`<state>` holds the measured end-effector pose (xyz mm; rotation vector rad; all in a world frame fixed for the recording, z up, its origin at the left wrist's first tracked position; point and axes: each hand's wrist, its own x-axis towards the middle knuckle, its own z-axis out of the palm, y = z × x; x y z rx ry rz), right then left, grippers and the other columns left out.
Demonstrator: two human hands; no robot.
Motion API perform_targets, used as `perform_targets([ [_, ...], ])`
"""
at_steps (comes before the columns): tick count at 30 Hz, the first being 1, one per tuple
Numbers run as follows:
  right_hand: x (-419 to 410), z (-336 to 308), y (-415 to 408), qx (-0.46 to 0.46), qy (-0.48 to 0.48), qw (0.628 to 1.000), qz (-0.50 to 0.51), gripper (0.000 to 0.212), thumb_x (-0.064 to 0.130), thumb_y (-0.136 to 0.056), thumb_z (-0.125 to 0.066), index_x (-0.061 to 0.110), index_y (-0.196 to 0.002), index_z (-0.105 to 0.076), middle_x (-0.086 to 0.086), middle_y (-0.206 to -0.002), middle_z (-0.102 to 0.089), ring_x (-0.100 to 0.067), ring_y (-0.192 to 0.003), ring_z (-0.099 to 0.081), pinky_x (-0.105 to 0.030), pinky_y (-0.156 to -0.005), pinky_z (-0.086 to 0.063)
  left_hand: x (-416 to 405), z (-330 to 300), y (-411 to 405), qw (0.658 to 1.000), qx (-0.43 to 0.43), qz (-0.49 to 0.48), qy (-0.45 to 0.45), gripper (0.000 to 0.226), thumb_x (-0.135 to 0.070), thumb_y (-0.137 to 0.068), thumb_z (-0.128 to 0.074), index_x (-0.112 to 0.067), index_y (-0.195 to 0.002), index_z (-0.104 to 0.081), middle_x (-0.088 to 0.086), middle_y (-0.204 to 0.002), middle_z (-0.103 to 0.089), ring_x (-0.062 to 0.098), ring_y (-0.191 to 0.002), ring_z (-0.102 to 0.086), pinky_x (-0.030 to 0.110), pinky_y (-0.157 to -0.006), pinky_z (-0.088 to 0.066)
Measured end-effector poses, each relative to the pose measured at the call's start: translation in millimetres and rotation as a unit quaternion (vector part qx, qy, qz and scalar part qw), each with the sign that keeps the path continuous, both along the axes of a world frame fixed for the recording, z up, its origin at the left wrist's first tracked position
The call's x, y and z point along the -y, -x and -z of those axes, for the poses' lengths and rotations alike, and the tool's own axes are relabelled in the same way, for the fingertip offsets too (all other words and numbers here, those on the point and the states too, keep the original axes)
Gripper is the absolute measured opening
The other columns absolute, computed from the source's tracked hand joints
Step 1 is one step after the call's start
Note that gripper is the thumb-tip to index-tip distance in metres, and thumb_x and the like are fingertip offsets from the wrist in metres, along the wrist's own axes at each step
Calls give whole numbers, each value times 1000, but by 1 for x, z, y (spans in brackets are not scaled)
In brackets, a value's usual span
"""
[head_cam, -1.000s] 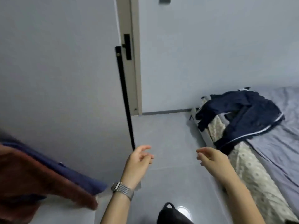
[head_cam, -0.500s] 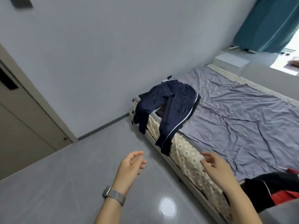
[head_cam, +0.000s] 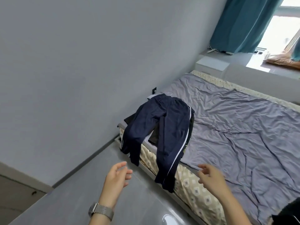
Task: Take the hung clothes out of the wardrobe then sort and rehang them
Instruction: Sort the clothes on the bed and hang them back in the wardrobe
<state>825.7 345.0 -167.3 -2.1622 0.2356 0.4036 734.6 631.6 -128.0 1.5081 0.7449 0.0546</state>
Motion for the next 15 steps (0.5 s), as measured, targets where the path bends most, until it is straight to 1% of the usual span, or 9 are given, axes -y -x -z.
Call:
perform_targets([
  [3,-37,-1,-40,-11,-8,1000,9,20,12,-90,-54,20,-107,-59,-1,-81,-66,-23,-72,-67,-26,-58,-47,-35,-3,-56,1000,-3,27,-7,17,-12,-94,-46,-21,-101,-59,5,-86,-67,15,-77,-59,28,-70,-48],
  [4,-46,0,-54,-10,-9,1000,13,19,12,-90,-54,22,-105,-59,-1,-80,-67,-22,-71,-67,-27,-58,-48,-45,-4,-76,999,-2,35,-11,17,-11,-94,-46,-21,-101,-59,4,-86,-67,15,-77,-59,28,-70,-48],
  [6,-58,4,-81,-13,1,1000,22,17,15,-90,-55,25,-103,-60,2,-81,-67,-20,-72,-68,-31,-65,-50,-60,-3,-116,999,-1,51,-16,18,-11,-94,-46,-20,-100,-59,4,-86,-67,14,-76,-59,26,-69,-48],
  [8,-64,10,-105,-28,8,999,35,17,16,-89,-56,27,-102,-60,4,-87,-66,-18,-76,-67,-32,-69,-50,-67,0,-153,998,-3,70,-10,18,-9,-95,-46,-21,-99,-59,4,-86,-67,14,-76,-60,25,-68,-47],
  [12,-69,26,-169,-34,19,997,65,17,12,-87,-60,24,-98,-61,-1,-87,-67,-22,-76,-67,-39,-76,-52,-76,16,-232,993,-20,113,-8,19,-9,-95,-46,-22,-100,-58,5,-86,-68,15,-78,-60,26,-68,-48],
  [13,-70,30,-188,-35,18,997,71,16,11,-87,-60,25,-96,-61,-1,-87,-67,-23,-75,-67,-39,-75,-52,-77,22,-251,993,-26,118,-12,19,-9,-95,-46,-22,-101,-58,5,-86,-68,15,-78,-60,25,-67,-47],
  [15,-72,34,-228,-28,14,996,80,15,10,-88,-60,24,-96,-61,0,-86,-66,-21,-71,-68,-34,-68,-53,-77,29,-290,993,-30,116,-22,19,-9,-95,-45,-21,-101,-59,5,-87,-68,15,-77,-60,24,-66,-46],
])
